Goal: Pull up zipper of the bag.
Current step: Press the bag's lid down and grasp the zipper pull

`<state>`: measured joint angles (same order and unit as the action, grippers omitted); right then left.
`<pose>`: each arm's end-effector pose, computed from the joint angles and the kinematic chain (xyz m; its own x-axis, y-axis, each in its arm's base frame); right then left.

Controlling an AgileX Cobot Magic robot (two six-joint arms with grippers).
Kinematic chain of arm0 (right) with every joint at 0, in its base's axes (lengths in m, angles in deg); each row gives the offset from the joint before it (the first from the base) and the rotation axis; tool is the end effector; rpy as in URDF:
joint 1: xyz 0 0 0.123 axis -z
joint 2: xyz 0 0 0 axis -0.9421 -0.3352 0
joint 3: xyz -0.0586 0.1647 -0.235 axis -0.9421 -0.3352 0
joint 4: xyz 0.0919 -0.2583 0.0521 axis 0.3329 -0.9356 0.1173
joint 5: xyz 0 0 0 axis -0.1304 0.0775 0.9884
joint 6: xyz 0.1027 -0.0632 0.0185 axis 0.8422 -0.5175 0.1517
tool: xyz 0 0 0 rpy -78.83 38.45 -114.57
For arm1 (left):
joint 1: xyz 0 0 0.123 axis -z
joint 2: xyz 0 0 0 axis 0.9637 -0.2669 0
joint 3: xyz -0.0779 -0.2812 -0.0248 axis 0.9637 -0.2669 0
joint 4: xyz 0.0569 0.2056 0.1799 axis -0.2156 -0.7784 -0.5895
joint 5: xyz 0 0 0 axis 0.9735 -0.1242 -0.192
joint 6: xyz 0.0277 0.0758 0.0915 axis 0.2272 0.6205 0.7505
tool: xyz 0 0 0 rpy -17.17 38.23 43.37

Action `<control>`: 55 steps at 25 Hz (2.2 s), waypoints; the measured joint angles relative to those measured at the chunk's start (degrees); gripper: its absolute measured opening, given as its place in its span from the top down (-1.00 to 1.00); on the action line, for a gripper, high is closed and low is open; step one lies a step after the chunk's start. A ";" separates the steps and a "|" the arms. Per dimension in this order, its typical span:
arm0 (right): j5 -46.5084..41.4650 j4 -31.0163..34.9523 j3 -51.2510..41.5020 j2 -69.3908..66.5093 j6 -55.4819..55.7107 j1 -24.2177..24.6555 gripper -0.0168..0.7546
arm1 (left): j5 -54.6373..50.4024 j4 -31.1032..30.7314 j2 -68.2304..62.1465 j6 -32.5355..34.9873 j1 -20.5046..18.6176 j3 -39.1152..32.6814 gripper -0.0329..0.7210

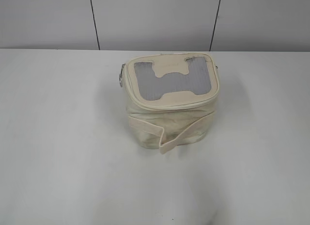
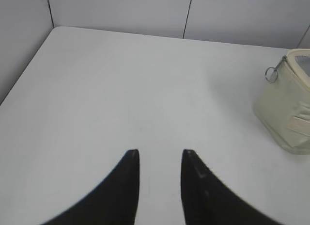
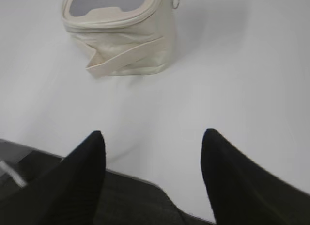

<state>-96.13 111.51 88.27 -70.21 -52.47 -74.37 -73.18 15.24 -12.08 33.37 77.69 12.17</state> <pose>0.0586 0.0511 0.2865 -0.5063 -0.0076 -0.8623 -0.3817 0.8986 0.2162 0.0337 -0.0045 0.2903 -0.4109 -0.0609 -0.9097 0.0415 0.9955 -0.0854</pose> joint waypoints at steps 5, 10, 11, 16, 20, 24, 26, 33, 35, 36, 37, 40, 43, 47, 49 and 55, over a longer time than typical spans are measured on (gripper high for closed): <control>12.70 16.39 2.89 -24.99 -25.81 0.00 -0.30 | 0.05 0.58 0.00 0.00 0.00 0.00 0.30; 17.20 35.07 17.30 -56.49 -57.27 -0.72 -0.30 | 0.05 1.00 0.00 0.00 0.00 0.00 0.30; 17.27 36.52 22.04 -62.73 -60.38 -1.52 -0.30 | 0.05 1.00 0.00 0.00 0.00 0.00 0.30; 13.36 37.13 46.66 -89.46 -65.93 -7.73 -0.30 | 0.05 1.04 0.00 0.00 0.00 0.00 0.30; 3.16 33.26 65.24 -104.70 -61.09 -10.82 -0.30 | 0.10 1.04 0.00 0.00 0.00 0.00 0.30; -4.97 28.20 78.23 -114.84 -55.57 -12.31 -0.30 | 0.14 1.04 0.00 0.00 0.00 0.00 0.30; -7.17 27.17 82.28 -117.99 -53.90 -12.67 -0.30 | 0.16 0.99 0.00 0.00 0.00 0.00 0.29; -9.54 26.22 86.89 -124.03 -51.57 -13.61 -0.29 | 0.21 0.46 0.00 0.00 0.00 0.00 0.27; -9.61 25.48 86.89 -125.13 -51.45 -13.61 -0.28 | 0.21 0.05 -1.18 0.00 0.00 0.00 0.27; -9.68 25.00 86.89 -125.49 -51.41 -13.61 -0.23 | 0.30 0.01 -2.49 0.00 0.00 0.14 0.27; -9.68 24.58 86.89 -125.70 -51.41 -13.61 -0.12 | 0.98 0.26 -3.92 0.00 0.00 0.28 0.27; -9.68 24.46 87.13 -125.78 -51.58 -13.72 0.53 | 9.55 6.57 -10.76 2.46 0.94 0.70 0.27; -9.97 24.13 87.17 -125.85 -51.63 -13.78 0.79 | 24.21 18.95 -20.82 7.70 4.15 0.83 0.27; -10.08 24.08 87.17 -125.85 -51.63 -13.78 0.80 | 35.15 37.14 -39.48 26.20 11.10 1.89 0.27; -10.15 24.08 87.17 -125.85 -51.63 -13.78 0.81 | 36.38 45.38 -50.79 37.40 12.56 3.87 0.27; -10.15 24.27 87.17 -125.85 -51.56 -13.78 0.81 | 18.28 73.04 -78.63 76.64 4.77 15.43 0.27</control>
<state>-106.28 135.77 175.43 -196.06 -104.04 -88.15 -54.91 88.28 -90.70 110.01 82.46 27.60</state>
